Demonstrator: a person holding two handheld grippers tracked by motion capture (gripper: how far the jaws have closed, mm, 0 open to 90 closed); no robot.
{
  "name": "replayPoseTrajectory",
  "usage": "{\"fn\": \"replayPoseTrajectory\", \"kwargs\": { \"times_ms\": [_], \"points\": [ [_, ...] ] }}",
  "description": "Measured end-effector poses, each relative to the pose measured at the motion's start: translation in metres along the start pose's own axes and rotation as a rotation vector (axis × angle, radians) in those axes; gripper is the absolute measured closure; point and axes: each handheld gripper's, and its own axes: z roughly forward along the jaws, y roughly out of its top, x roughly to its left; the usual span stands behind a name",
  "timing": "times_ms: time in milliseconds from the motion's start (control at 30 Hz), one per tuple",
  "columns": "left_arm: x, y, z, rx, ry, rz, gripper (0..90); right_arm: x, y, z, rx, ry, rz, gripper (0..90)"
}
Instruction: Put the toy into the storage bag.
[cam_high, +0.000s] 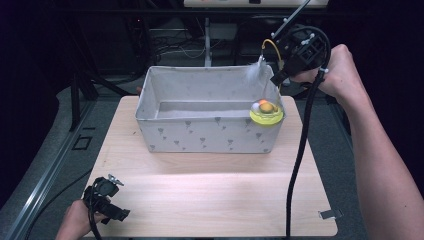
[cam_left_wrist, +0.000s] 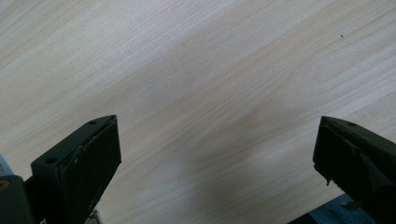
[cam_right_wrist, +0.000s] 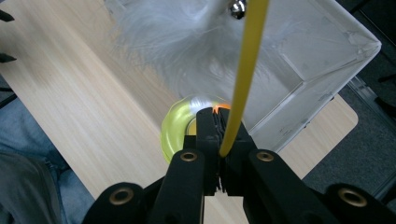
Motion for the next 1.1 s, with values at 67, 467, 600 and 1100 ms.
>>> {"fn": "replayPoseTrajectory", "kwargs": {
  "times_ms": [67, 467, 600, 1100],
  "points": [
    [0.000, 0.000, 0.000, 0.001, 0.000, 0.001, 1.0, -0.003, 0.003, 0.001, -0.006, -0.005, 0.005, 88.1],
    [0.000, 0.000, 0.000, 0.003, -0.003, 0.004, 1.0, -0.015, 0.016, 0.008, -0.017, -0.035, 0.029, 88.0],
    [0.000, 0.000, 0.000, 0.005, 0.000, 0.006, 1.0, -0.021, 0.017, 0.012, -0.019, -0.040, 0.044, 88.1],
    [0.000, 0.000, 0.000, 0.004, -0.003, 0.006, 1.0, -0.040, 0.022, 0.028, -0.051, -0.064, 0.093, 88.0]
  ]
}}
